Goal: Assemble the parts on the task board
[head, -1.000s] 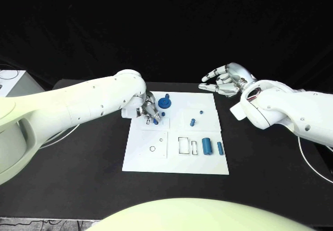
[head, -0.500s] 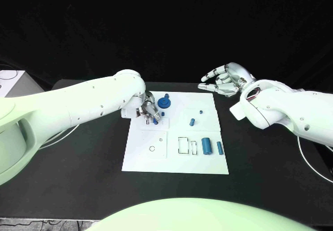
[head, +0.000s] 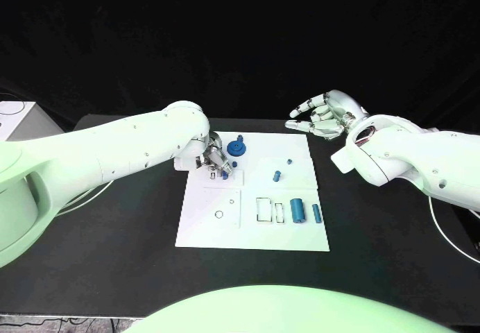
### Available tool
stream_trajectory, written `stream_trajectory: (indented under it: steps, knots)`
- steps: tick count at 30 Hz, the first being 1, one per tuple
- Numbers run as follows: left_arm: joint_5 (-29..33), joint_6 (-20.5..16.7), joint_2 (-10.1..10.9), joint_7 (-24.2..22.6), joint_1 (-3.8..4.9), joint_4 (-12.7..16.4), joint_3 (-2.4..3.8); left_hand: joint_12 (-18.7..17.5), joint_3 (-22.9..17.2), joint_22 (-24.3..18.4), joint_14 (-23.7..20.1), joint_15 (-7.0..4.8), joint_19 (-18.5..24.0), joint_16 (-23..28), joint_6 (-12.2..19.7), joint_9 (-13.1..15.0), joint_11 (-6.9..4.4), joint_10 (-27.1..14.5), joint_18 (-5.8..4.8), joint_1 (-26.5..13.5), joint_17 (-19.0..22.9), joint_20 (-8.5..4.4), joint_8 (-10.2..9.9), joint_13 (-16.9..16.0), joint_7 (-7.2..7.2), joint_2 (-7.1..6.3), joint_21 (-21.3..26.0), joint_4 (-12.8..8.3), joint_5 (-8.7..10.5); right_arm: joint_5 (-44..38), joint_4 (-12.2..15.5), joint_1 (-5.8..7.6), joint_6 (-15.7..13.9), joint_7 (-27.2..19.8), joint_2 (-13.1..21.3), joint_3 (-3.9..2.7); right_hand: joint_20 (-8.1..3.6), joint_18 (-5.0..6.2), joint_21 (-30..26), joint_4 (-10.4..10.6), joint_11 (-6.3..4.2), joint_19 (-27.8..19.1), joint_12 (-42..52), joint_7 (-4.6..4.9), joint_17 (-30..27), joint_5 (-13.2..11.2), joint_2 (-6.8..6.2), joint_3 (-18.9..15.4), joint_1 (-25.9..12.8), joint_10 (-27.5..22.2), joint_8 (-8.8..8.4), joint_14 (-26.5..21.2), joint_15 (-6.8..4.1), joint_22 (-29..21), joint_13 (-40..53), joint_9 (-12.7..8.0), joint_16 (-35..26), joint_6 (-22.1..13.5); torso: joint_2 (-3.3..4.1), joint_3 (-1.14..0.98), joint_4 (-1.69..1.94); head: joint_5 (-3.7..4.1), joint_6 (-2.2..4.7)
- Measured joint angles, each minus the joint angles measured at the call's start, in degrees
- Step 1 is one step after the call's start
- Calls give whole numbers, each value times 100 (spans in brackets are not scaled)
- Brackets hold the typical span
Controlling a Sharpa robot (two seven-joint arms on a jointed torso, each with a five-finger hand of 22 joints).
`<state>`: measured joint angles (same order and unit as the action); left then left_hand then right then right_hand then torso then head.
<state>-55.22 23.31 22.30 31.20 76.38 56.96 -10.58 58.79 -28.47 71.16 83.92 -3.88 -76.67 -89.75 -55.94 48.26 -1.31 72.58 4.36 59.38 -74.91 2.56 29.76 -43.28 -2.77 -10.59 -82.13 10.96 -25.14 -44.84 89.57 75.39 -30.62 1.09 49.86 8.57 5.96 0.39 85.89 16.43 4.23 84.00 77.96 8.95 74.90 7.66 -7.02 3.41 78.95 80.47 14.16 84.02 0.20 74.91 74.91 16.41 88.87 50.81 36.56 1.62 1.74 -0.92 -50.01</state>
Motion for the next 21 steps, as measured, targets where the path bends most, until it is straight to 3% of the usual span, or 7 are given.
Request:
stream_trajectory:
  steps: [14,17,21]
  knots:
    - [-36,-23,16,-10,-5,18,-2,0,275,0,0,0,0,0,-50,-13,19,-20,0,20,0,0,-34,-15,-9,-30,20,275,214,0,3,0,0,-1,6,0,0,0,0,0,0,0,0,0,0,0,0,0,0,0,0,0,0,0,0,-1,0,0,-3,0,-3,-3,0]
    - [-43,-51,56,-20,-8,66,-1,21,430,-6,0,0,0,0,-51,-13,20,-21,0,66,0,0,-72,-14,-8,-76,27,434,553,0,1,0,0,-1,7,0,0,0,0,0,0,0,0,0,0,0,0,0,0,0,0,0,0,0,0,-1,0,0,-4,1,-3,-3,0]
    - [-48,-136,164,-46,-21,193,23,22,484,-23,0,0,0,0,-41,-13,20,-21,0,71,0,0,-116,-14,2,-81,42,518,651,0,-4,0,0,-2,9,0,0,0,-33,0,0,0,0,0,0,0,0,0,0,0,0,0,0,4,0,-1,0,0,-5,4,-2,-2,3]
